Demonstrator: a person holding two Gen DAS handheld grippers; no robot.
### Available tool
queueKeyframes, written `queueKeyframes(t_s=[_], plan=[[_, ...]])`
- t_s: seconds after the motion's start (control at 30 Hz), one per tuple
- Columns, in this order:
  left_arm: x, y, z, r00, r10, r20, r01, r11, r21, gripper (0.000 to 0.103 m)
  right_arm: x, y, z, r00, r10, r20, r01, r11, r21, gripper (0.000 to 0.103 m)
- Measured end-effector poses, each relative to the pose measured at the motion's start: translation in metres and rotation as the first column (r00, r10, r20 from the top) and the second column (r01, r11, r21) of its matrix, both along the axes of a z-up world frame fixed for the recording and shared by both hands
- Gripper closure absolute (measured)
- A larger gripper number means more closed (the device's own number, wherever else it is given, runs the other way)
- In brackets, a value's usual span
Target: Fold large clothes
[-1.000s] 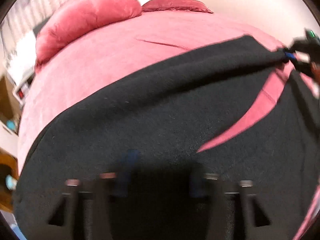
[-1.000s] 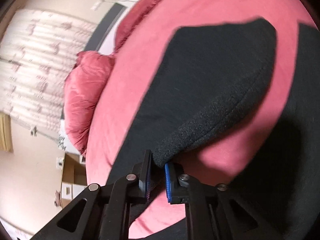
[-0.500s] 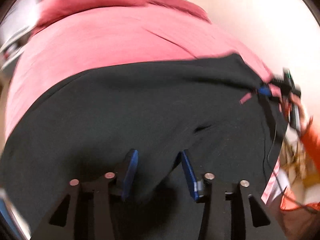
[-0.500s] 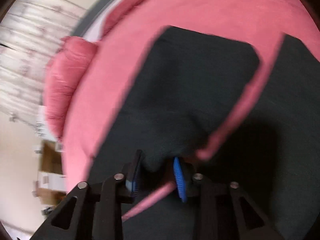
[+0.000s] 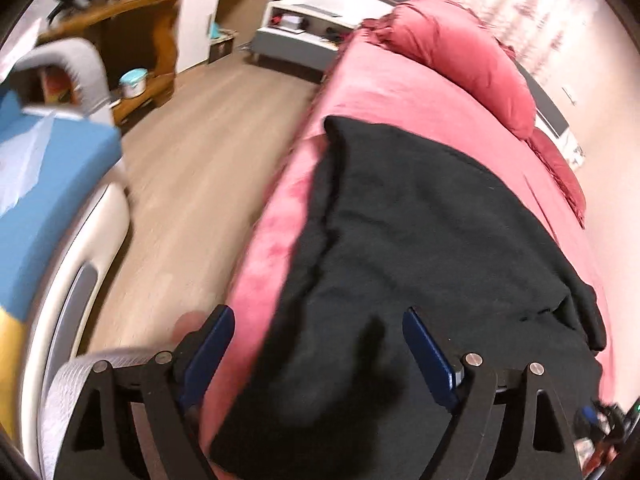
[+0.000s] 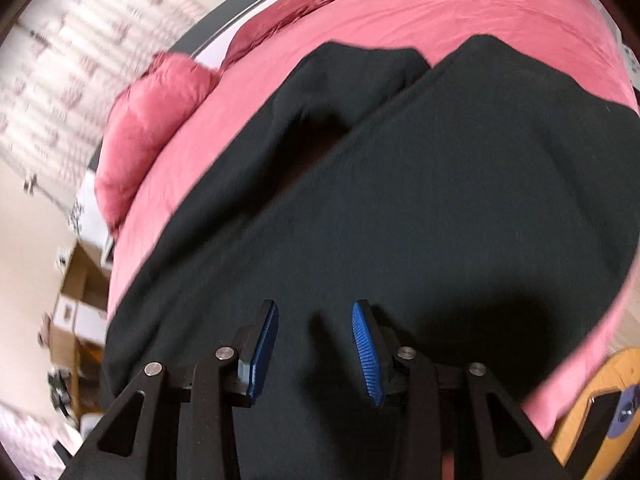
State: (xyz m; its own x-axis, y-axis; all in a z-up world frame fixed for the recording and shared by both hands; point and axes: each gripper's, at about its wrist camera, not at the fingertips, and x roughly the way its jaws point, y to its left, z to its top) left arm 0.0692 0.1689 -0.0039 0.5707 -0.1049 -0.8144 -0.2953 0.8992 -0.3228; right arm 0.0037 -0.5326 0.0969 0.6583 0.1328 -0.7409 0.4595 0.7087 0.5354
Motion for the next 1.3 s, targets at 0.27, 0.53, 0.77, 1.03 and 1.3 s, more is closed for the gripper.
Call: queueKeyframes(t_s=[0.27,0.53,0.77,1.03,1.3], plan=[[-0.007,-0.017,-0.021,0.992,-0.046,-0.114,0.039,0.997,-0.065,0.011,-0.070,0.025,-0.011,0.998,-0.029,-0.048,0.028,1.000,-0.007,0.064],[-0.038,-0.025,-0.021,0.996,0.016,-0.092,-0.033,0.984,-0.177,0.016,-0.108,-0.031,-0.013,0.971,-0.239,-0.027,0.240,0.970,0.045,0.064],[-0.045,-0.045,-0.015,0.998,-0.004,-0.065,-0.009,0.980,-0.198,0.026,-0.110,-0.102,-0.027,0.934,-0.357,0.007,0.355,0.930,0.099,0.064],[-0.026,-0.063,-0.019,0.995,0.077,-0.060,-0.084,0.989,-0.126,0.020,-0.099,-0.151,-0.023,0.878,-0.475,0.056,0.465,0.875,0.136,0.064],[-0.018,-0.050,-0.011,0.986,0.128,-0.110,-0.148,0.968,-0.202,0.083,-0.093,-0.178,-0.030,0.869,-0.491,0.057,0.466,0.854,0.232,0.090]])
